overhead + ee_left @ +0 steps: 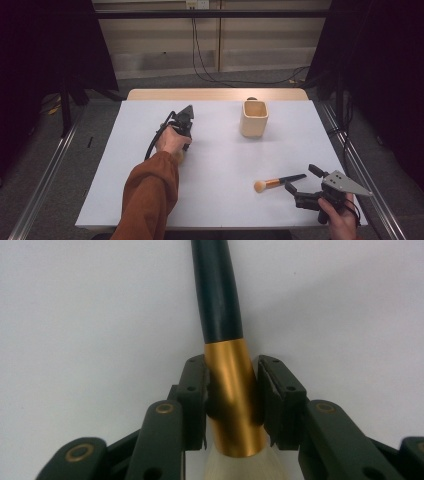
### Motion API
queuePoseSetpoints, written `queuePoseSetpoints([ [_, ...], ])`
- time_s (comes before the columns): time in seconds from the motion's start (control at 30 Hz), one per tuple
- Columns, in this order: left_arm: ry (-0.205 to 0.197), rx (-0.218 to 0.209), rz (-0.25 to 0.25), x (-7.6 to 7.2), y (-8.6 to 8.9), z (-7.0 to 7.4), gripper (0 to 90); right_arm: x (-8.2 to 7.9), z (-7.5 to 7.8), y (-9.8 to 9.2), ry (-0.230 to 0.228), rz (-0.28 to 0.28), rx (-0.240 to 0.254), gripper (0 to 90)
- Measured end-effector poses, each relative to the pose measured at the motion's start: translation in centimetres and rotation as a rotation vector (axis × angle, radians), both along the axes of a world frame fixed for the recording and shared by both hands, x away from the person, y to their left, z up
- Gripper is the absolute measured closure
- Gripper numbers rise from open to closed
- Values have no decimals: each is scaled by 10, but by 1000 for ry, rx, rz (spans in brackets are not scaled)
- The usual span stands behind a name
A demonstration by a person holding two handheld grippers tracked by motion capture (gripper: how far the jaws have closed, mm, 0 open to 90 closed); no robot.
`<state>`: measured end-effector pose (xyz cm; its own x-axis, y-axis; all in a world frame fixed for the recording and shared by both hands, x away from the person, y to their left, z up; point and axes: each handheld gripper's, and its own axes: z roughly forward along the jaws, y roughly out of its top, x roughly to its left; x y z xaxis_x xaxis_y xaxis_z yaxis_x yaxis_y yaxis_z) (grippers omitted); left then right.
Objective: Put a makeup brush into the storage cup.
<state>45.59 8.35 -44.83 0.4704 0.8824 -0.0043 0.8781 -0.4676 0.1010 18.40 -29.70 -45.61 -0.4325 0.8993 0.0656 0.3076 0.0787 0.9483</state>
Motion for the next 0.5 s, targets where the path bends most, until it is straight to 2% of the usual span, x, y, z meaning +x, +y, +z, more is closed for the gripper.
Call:
queuePoseSetpoints([
  [0.33, 10, -18, -25, -1, 4, 2, 668, -2, 0, -1, 3, -7, 3, 0],
  [0.5, 6, -59, -18, -2, 12, 2, 668, -2, 0, -1, 2, -7, 1, 0],
])
